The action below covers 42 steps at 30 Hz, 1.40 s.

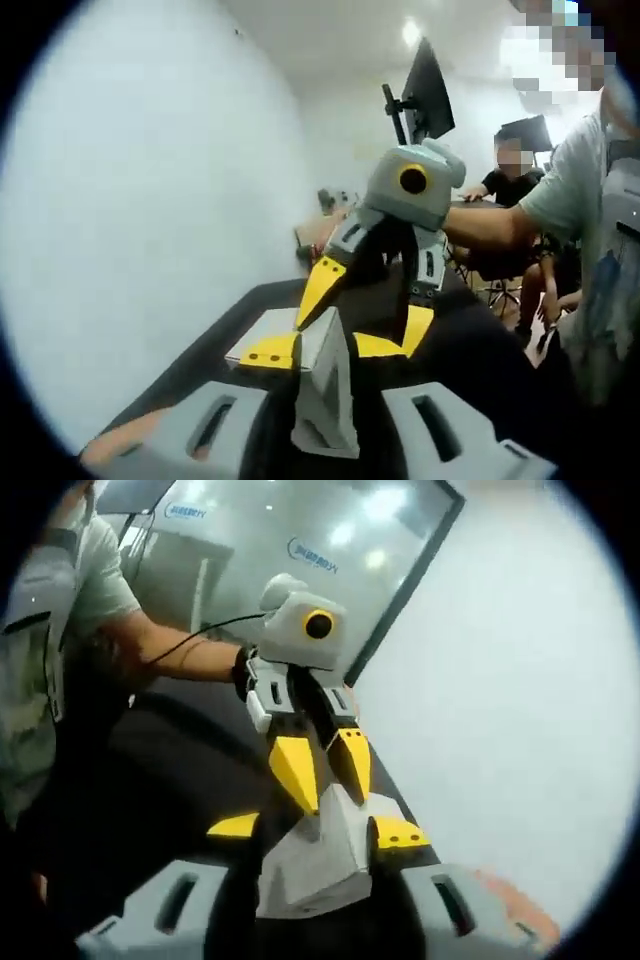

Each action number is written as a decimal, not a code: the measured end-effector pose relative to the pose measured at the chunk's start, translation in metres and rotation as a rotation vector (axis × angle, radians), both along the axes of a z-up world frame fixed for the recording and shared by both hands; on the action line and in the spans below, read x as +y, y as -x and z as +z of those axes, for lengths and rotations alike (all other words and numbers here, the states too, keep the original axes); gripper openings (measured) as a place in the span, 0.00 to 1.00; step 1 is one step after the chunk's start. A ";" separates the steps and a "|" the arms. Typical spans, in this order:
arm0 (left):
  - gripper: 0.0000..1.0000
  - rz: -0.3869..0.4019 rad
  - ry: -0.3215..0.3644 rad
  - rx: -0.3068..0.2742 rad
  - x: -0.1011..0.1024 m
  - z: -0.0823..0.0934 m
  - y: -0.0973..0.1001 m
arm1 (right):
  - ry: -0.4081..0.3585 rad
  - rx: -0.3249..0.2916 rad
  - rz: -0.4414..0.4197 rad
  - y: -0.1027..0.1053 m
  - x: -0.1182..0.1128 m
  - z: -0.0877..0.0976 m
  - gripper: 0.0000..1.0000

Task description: Assemble the cup parts correctly, then place the assembled cup into the box.

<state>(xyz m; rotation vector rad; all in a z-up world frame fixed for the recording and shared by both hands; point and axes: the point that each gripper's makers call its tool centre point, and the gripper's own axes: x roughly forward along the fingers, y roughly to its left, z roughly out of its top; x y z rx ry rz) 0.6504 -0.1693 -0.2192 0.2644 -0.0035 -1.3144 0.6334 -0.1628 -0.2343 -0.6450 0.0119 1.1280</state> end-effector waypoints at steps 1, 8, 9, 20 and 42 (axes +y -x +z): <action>0.26 0.008 0.027 0.003 0.001 0.005 0.002 | -0.040 -0.001 -0.007 0.000 -0.001 0.007 0.42; 0.30 0.041 0.116 -0.057 0.025 0.036 0.026 | -0.234 0.003 -0.056 0.025 -0.026 0.052 0.42; 0.31 0.055 0.144 -0.063 0.030 0.042 0.029 | -0.249 0.002 -0.067 0.028 -0.030 0.054 0.42; 0.80 0.351 0.335 -0.107 0.090 0.026 0.040 | -0.494 -0.021 -0.248 0.059 -0.084 0.059 0.59; 0.96 0.945 0.419 0.121 0.187 -0.114 0.009 | -0.652 -0.054 -0.897 0.012 -0.207 -0.078 0.93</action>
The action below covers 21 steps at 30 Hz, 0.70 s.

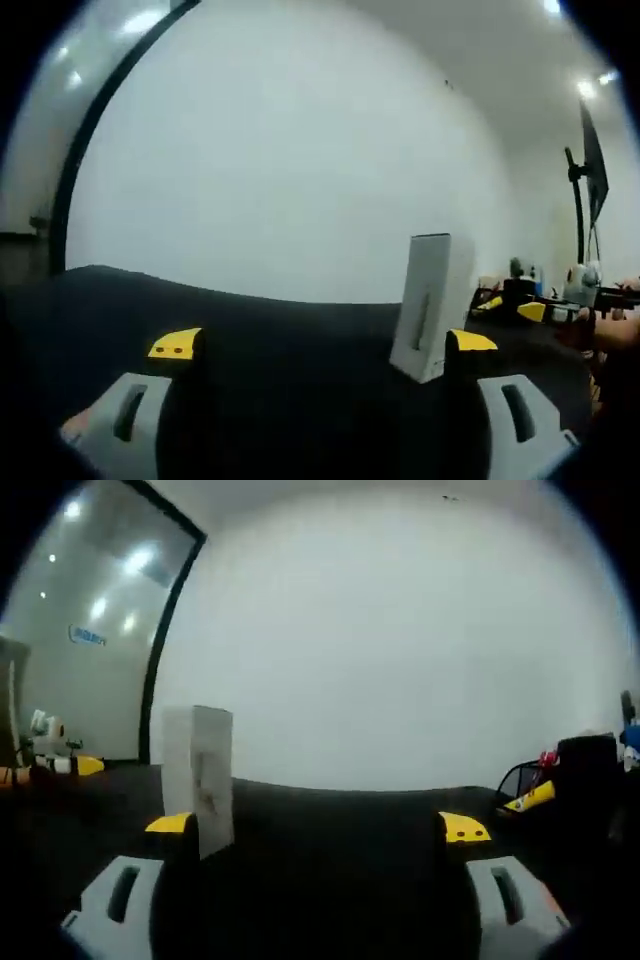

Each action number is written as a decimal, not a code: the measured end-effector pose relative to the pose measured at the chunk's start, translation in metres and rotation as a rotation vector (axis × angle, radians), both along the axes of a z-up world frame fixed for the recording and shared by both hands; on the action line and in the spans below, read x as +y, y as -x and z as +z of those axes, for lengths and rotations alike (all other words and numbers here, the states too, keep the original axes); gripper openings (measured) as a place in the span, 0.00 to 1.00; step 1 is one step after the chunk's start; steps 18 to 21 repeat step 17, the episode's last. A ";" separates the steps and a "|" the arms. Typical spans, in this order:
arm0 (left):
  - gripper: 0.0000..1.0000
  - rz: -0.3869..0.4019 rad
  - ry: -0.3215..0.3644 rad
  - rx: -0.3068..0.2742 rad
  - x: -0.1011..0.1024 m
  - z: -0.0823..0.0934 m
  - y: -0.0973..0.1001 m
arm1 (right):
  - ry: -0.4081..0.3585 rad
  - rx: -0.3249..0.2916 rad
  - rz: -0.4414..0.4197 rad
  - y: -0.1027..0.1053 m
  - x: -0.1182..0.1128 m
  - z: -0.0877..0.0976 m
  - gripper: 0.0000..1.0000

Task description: Assemble the cup parts correctly, then place the assembled cup into the box.

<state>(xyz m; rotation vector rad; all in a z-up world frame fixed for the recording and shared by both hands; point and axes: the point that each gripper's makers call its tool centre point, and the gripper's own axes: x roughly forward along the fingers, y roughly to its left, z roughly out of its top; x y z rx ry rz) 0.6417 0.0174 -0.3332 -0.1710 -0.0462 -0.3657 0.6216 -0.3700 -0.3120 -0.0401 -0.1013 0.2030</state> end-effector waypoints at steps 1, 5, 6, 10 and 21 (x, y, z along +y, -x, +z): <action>0.96 0.001 0.000 0.007 0.000 -0.002 -0.002 | -0.007 0.017 -0.002 -0.008 0.000 -0.005 0.93; 0.96 -0.005 0.057 -0.069 -0.004 0.012 0.000 | -0.004 0.027 -0.014 -0.015 0.003 -0.011 0.93; 0.96 -0.008 0.069 -0.112 -0.004 0.018 0.000 | -0.014 0.029 -0.015 -0.017 0.003 -0.014 0.93; 0.96 -0.016 0.103 -0.124 -0.007 0.014 -0.001 | 0.033 -0.001 -0.074 -0.014 0.001 -0.030 0.93; 0.96 -0.096 0.005 -0.059 -0.038 -0.012 0.001 | 0.082 0.082 -0.051 -0.016 0.008 -0.042 0.93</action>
